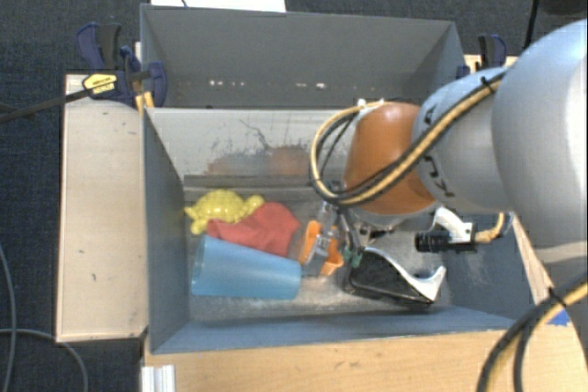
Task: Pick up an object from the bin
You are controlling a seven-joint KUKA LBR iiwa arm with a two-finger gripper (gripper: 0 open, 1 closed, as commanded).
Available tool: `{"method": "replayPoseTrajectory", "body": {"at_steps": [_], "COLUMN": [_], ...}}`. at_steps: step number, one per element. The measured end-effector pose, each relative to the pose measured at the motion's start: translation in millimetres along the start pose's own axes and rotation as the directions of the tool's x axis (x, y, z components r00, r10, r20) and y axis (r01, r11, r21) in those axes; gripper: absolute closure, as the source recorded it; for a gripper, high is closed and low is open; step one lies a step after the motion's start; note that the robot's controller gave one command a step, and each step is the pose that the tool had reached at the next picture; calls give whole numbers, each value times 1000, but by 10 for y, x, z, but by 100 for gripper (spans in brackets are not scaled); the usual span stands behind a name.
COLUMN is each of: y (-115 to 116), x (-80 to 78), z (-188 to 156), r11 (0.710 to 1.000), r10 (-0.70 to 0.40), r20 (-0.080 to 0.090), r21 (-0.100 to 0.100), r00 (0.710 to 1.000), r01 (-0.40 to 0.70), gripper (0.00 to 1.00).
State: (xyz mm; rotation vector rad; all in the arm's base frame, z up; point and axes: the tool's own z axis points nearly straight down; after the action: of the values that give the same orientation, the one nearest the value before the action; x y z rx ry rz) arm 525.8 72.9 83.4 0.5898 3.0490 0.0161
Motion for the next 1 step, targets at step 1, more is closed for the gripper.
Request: {"method": "replayPoseTrajectory", "body": {"at_steps": [1], "y": [-10], "x": [13], "z": [15], "r11": [1000], "r10": [0], "r20": [-3], "r21": [3], "r00": [1000], "r01": [0], "gripper": [0]}}
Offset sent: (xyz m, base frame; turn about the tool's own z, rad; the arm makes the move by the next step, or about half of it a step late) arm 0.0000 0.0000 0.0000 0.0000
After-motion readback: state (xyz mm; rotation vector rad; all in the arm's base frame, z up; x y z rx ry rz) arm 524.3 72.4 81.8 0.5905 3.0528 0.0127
